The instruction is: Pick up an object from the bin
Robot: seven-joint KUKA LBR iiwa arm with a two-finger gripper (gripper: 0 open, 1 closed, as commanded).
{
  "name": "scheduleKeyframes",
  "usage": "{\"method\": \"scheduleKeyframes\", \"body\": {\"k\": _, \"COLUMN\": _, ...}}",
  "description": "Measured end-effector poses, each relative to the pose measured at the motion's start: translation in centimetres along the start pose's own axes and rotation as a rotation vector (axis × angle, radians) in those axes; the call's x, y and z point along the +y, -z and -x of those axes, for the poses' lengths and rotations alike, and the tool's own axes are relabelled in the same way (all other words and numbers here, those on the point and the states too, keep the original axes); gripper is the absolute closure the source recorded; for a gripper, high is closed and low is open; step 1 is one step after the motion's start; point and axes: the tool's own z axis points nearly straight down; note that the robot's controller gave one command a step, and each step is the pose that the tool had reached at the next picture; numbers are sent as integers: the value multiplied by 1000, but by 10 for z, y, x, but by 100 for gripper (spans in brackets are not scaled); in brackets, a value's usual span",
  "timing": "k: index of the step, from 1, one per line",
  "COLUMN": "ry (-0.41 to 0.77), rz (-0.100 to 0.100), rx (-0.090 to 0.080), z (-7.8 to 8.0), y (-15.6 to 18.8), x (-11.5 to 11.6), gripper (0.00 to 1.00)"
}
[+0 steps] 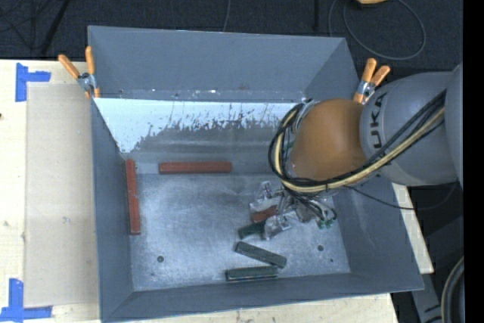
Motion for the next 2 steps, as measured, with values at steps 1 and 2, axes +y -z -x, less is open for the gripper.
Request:
{"method": "scheduleKeyframes", "body": {"k": 1, "ry": -1, "rz": 0, "rx": 0, "z": 0, "y": 0, "x": 0, "gripper": 100}}
{"method": "scheduleKeyframes", "body": {"k": 2, "ry": -324, "rz": 0, "rx": 21, "z": 40, "y": 153, "x": -27, "gripper": 100}}
